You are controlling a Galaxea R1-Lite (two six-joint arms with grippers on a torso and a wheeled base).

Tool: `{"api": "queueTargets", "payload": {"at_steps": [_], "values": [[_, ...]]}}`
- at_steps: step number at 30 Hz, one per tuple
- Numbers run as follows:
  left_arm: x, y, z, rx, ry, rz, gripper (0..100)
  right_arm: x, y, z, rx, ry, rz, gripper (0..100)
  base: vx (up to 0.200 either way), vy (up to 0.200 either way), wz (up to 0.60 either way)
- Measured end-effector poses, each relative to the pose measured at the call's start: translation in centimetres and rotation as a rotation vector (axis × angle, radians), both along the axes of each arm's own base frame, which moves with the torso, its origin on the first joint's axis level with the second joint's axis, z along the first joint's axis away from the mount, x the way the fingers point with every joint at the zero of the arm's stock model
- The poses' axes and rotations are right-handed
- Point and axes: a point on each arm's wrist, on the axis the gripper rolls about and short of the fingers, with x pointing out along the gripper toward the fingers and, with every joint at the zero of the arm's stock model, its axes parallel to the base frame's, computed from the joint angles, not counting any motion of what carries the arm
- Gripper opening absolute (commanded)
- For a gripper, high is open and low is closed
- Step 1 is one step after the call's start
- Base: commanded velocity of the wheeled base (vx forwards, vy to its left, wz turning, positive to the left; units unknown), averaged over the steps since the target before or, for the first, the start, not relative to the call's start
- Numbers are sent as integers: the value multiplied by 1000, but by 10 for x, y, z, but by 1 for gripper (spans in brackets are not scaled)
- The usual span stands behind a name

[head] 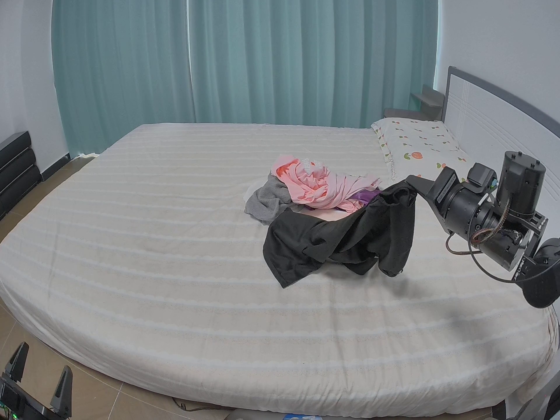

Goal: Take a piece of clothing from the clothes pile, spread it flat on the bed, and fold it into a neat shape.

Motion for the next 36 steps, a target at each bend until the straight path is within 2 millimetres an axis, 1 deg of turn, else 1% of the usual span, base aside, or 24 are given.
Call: {"api": "queueTargets", "payload": {"at_steps": [3,6,9,13,17,23,28,31,36], "values": [[-1,0,6,-8,-35,-6,100,-5,-1,4,5,-13,4,0,0,0,0],[-5,0,24,-25,-90,-26,100,-8,-2,7,9,-21,4,0,0,0,0],[-4,0,42,-39,-97,-54,100,-10,-3,9,11,-26,4,0,0,0,0],[7,-1,58,-49,-26,-103,100,-12,-4,10,13,-32,2,0,0,0,0],[21,-3,65,-53,63,-174,100,-14,-5,11,14,-36,1,0,0,0,0],[49,-6,65,-39,239,-236,100,-17,-4,13,15,-42,9,0,0,0,0],[78,-10,65,-31,363,-277,100,-20,-2,15,15,-49,19,0,0,0,0],[99,-15,63,-24,429,-308,100,-21,-1,16,13,-54,24,0,0,0,0],[140,-29,57,-14,493,-363,100,-22,0,18,11,-60,29,0,0,0,0]]}}
